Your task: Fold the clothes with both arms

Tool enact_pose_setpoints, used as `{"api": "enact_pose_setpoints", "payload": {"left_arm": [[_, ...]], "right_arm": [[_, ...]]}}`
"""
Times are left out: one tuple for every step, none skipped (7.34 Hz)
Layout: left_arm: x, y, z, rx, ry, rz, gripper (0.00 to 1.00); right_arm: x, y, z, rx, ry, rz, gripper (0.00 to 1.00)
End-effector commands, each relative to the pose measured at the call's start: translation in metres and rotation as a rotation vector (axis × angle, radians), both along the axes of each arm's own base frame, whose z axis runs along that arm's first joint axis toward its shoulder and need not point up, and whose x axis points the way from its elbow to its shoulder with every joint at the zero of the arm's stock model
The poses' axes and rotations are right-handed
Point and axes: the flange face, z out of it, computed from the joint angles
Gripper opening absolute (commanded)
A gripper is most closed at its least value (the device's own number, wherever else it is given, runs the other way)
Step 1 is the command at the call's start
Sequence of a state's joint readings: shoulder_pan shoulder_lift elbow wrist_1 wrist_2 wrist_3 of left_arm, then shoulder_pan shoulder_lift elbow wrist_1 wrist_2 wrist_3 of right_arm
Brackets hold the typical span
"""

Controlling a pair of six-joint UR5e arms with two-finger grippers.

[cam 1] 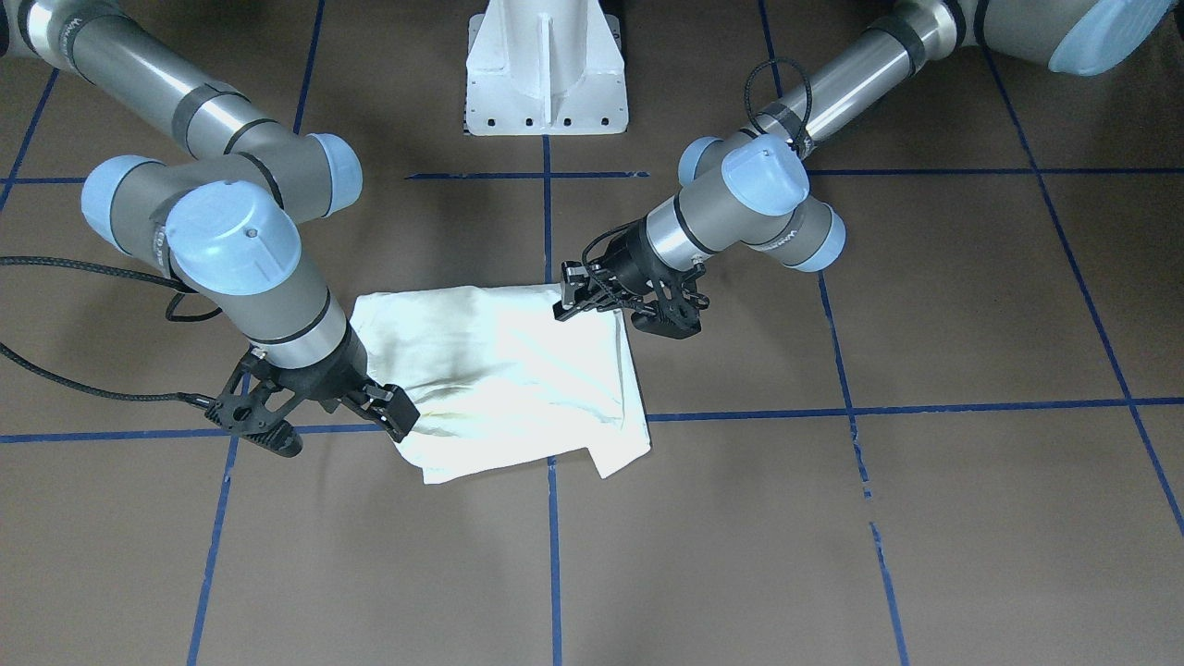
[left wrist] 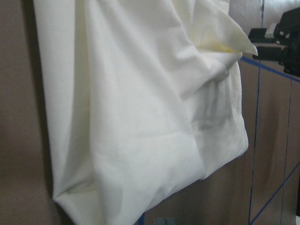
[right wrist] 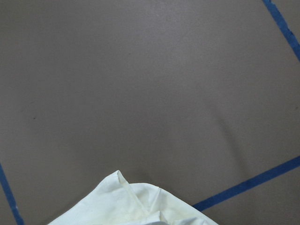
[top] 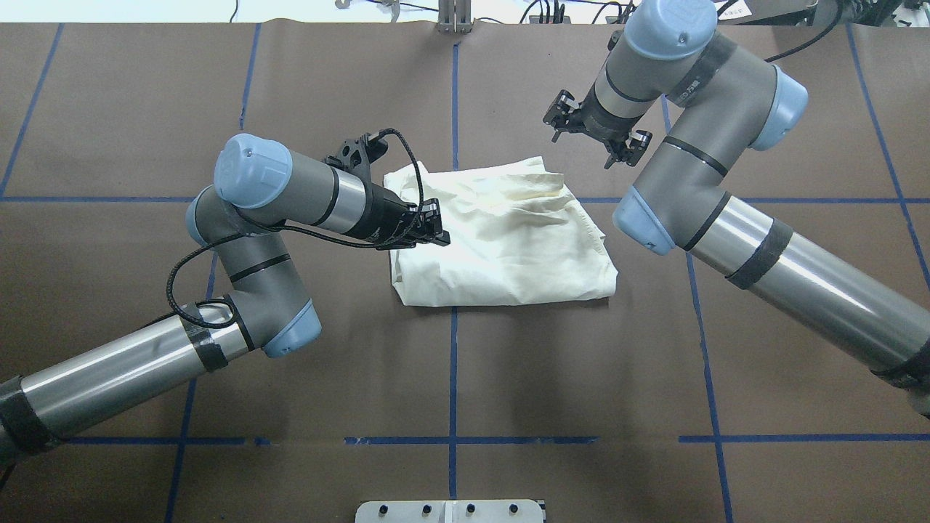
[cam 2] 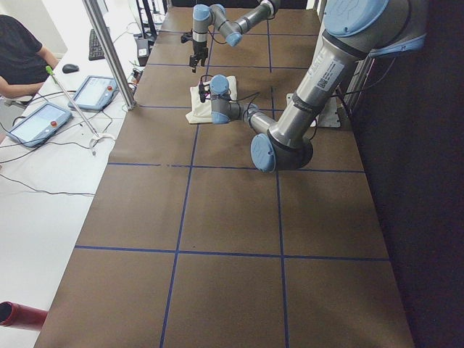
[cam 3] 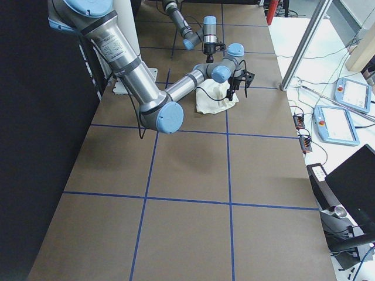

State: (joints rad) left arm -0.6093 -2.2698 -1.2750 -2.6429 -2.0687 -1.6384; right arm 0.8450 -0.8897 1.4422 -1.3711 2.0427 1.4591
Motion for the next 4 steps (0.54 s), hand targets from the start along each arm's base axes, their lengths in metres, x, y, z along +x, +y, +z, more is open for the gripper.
{"api": "enact_pose_setpoints", "payload": {"left_arm": [[0.025,0.011,0.009,-0.046,-0.096,-0.039,0.0],[0.039,0.026,0.023,-0.073,-0.153,-0.026,0.0],[0.031,0.037,0.023,-0.086,-0.181,-0.021,0.0],[0.019,0.045,0.017,-0.071,-0.239,-0.009,0.0]], "right_arm": [[0.009,0.0,-0.001,-0.004,-0.017,-0.006,1.0],[0.011,0.0,-0.005,0.002,-0.021,-0.002,1.0],[0.013,0.001,-0.006,0.003,-0.024,-0.002,1.0],[0.016,0.006,-0.005,0.006,-0.026,-0.003,1.0]]}}
